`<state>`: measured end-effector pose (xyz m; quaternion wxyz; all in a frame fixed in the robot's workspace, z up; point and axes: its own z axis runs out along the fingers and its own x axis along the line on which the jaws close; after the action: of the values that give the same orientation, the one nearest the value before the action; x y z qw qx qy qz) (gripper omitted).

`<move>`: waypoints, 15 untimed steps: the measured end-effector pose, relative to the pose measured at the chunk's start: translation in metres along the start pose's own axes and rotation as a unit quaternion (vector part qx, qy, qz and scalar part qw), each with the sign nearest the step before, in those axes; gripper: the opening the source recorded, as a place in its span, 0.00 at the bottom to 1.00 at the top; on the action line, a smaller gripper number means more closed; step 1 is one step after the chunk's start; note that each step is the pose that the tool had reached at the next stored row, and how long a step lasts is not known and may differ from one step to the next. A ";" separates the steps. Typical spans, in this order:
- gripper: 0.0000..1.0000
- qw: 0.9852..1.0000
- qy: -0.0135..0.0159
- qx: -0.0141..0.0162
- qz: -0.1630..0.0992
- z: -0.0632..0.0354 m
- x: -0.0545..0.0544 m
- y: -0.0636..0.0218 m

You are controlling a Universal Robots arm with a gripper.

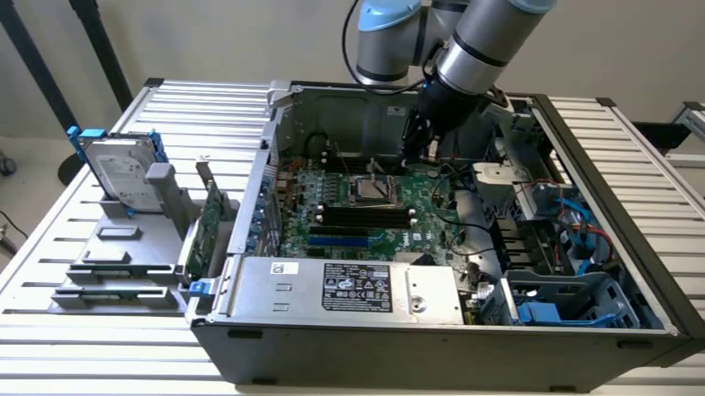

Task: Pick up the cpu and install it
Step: 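Close the cpu cover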

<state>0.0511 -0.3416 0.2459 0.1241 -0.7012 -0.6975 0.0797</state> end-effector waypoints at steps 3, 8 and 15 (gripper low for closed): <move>0.11 1.000 0.000 0.014 0.001 0.0011 0.000 -0.0023; 0.11 1.000 0.000 0.027 0.002 0.0051 0.000 -0.0108; 0.11 1.000 0.000 0.031 0.002 0.0159 -0.001 -0.0250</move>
<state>0.0225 -0.3418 0.2377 0.1461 -0.6983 -0.6934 0.1017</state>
